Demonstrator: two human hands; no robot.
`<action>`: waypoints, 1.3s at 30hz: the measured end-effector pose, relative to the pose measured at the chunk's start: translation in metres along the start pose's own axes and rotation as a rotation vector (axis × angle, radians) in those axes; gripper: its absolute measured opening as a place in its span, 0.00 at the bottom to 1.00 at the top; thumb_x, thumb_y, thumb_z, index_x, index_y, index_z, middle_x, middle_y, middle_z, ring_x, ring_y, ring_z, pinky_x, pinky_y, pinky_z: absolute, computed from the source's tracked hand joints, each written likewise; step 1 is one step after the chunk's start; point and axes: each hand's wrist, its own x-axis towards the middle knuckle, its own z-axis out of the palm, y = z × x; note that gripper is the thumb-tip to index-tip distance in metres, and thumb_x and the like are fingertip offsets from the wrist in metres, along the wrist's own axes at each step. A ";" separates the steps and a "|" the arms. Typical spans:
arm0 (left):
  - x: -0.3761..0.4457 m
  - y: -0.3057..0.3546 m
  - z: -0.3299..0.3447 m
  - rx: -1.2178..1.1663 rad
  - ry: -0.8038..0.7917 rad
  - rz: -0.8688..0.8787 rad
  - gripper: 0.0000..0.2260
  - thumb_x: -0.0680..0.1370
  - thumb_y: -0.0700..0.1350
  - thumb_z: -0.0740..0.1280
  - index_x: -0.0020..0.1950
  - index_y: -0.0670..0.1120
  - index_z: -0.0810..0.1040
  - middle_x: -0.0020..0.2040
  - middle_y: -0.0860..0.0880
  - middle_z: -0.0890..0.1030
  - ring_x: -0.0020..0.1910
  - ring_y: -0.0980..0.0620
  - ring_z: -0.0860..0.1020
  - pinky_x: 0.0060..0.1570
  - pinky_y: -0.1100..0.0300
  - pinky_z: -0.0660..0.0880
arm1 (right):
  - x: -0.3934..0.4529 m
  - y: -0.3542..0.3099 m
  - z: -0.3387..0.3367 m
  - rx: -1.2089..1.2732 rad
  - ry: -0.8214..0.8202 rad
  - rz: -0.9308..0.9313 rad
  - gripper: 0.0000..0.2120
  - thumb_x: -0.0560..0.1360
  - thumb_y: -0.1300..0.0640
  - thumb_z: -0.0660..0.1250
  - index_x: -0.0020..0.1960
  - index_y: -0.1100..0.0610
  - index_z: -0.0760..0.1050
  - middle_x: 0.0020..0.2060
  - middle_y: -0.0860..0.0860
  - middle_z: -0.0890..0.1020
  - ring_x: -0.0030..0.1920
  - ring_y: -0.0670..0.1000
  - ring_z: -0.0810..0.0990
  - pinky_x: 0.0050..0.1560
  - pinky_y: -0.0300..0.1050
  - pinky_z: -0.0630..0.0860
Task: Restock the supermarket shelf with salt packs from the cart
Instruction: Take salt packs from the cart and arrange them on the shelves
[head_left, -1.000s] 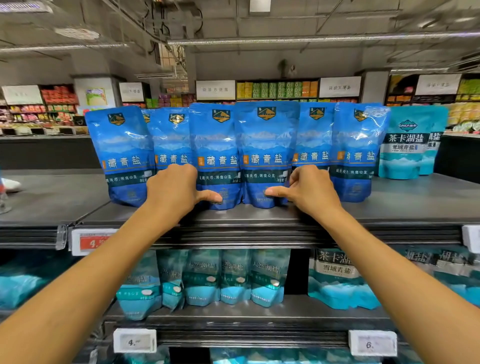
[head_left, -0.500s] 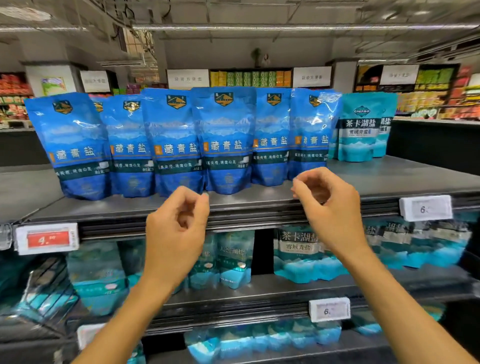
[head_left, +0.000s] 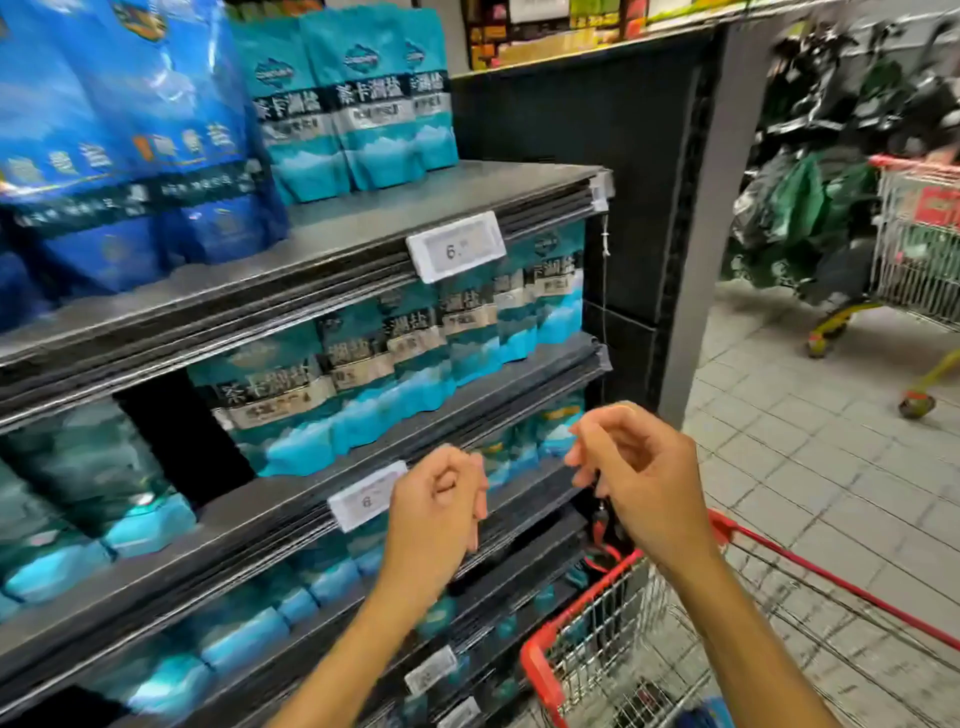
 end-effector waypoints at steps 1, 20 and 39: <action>0.000 -0.007 0.020 -0.014 -0.067 -0.024 0.15 0.82 0.44 0.63 0.35 0.46 0.74 0.27 0.49 0.75 0.19 0.50 0.68 0.23 0.64 0.66 | -0.007 0.007 -0.017 -0.016 0.046 0.036 0.06 0.78 0.65 0.67 0.43 0.61 0.79 0.32 0.55 0.83 0.28 0.47 0.80 0.31 0.34 0.74; -0.109 -0.178 0.355 0.025 -1.005 -0.576 0.22 0.81 0.41 0.63 0.27 0.52 0.78 0.22 0.50 0.74 0.16 0.54 0.69 0.17 0.65 0.63 | -0.271 0.157 -0.277 -0.284 1.313 0.791 0.06 0.80 0.62 0.64 0.46 0.56 0.78 0.39 0.58 0.82 0.34 0.55 0.79 0.29 0.43 0.77; -0.187 -0.547 0.467 1.044 -1.062 -0.213 0.15 0.78 0.48 0.68 0.55 0.36 0.74 0.51 0.37 0.77 0.47 0.40 0.77 0.45 0.52 0.74 | -0.468 0.519 -0.320 -0.273 1.127 1.518 0.15 0.78 0.50 0.68 0.41 0.59 0.69 0.32 0.52 0.73 0.36 0.54 0.75 0.43 0.49 0.75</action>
